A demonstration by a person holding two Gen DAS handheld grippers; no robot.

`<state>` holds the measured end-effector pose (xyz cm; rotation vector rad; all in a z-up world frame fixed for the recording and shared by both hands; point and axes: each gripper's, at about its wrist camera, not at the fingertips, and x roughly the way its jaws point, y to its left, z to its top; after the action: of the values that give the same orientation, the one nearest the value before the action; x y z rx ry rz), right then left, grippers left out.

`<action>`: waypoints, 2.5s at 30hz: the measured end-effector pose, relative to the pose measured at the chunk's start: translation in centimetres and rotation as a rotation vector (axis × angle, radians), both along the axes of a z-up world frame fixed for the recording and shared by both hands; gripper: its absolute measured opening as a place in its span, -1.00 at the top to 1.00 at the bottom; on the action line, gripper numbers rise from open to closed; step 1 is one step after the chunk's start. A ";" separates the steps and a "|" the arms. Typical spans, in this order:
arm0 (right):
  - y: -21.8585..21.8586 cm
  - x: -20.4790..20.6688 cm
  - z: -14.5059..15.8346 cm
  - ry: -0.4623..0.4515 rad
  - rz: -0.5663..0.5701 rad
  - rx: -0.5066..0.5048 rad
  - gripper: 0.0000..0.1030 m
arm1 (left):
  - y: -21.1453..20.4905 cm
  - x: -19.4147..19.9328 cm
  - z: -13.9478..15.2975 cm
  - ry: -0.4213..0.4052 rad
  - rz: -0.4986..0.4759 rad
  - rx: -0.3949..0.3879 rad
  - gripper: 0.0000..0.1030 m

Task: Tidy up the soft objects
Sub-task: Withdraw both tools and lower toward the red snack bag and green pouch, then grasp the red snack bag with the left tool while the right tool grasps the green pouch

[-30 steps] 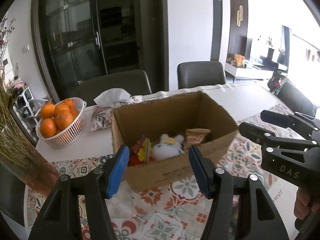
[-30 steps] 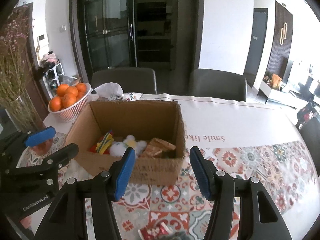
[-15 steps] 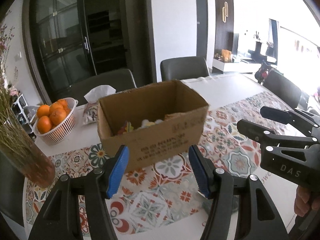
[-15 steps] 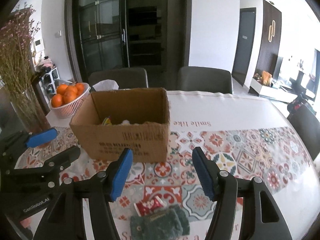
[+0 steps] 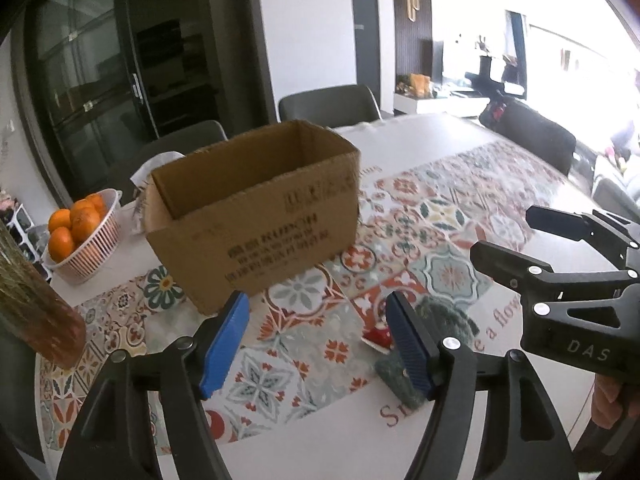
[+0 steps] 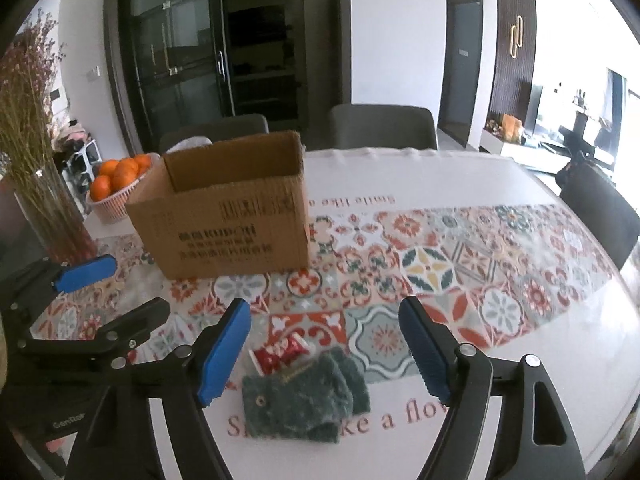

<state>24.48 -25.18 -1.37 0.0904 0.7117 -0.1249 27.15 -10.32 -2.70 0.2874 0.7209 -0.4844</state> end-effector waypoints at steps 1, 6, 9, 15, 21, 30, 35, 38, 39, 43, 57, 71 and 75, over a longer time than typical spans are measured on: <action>-0.1 -0.3 -0.4 0.005 -0.004 0.000 -0.51 | -0.2 -0.2 -0.3 -0.001 -0.013 0.012 -0.36; -0.3 -1.2 -2.1 0.041 -0.026 0.016 -0.51 | -0.7 -0.3 -1.8 0.024 -0.055 0.032 -0.36; -0.4 -1.6 -3.2 0.057 -0.053 0.019 -0.51 | -1.0 -0.4 -2.7 0.023 -0.099 0.056 -0.36; -0.4 -2.1 -5.5 0.093 -0.098 0.045 -0.51 | -2.0 0.1 -4.7 0.027 -0.195 0.105 -0.36; -0.7 -1.5 -8.0 0.145 -0.125 0.089 -0.51 | -2.8 1.4 -6.9 0.078 -0.255 0.117 -0.35; -1.4 -0.2 -9.8 0.168 -0.125 0.120 -0.48 | -4.0 3.0 -9.4 0.148 -0.302 0.095 -0.33; -1.6 0.7 -10.4 0.171 -0.099 0.137 -0.30 | -4.6 3.9 -10.3 0.180 -0.311 0.077 -0.32; -1.9 1.1 -10.7 0.176 -0.090 0.145 -0.16 | -4.9 4.4 -10.8 0.200 -0.315 0.070 -0.27; -2.0 1.3 -10.9 0.182 -0.088 0.152 -0.10 | -5.1 4.5 -11.0 0.203 -0.314 0.068 -0.24; -2.3 1.9 -11.6 0.194 -0.076 0.186 0.04 | -5.5 5.2 -11.7 0.229 -0.313 0.063 -0.10; -2.8 2.6 -13.6 0.222 -0.003 0.262 0.37 | -7.3 5.8 -13.6 0.297 -0.310 0.049 0.27; -2.6 2.0 -13.1 0.216 0.022 0.261 0.65 | -6.5 4.8 -12.6 0.306 -0.231 0.004 0.55; -2.6 1.5 -12.5 0.202 0.026 0.266 0.66 | -5.8 3.9 -11.5 0.291 -0.185 -0.019 0.55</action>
<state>25.93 -27.81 -13.87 0.3263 0.9284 -0.0139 31.06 -16.11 -14.21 0.2703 0.9774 -0.7182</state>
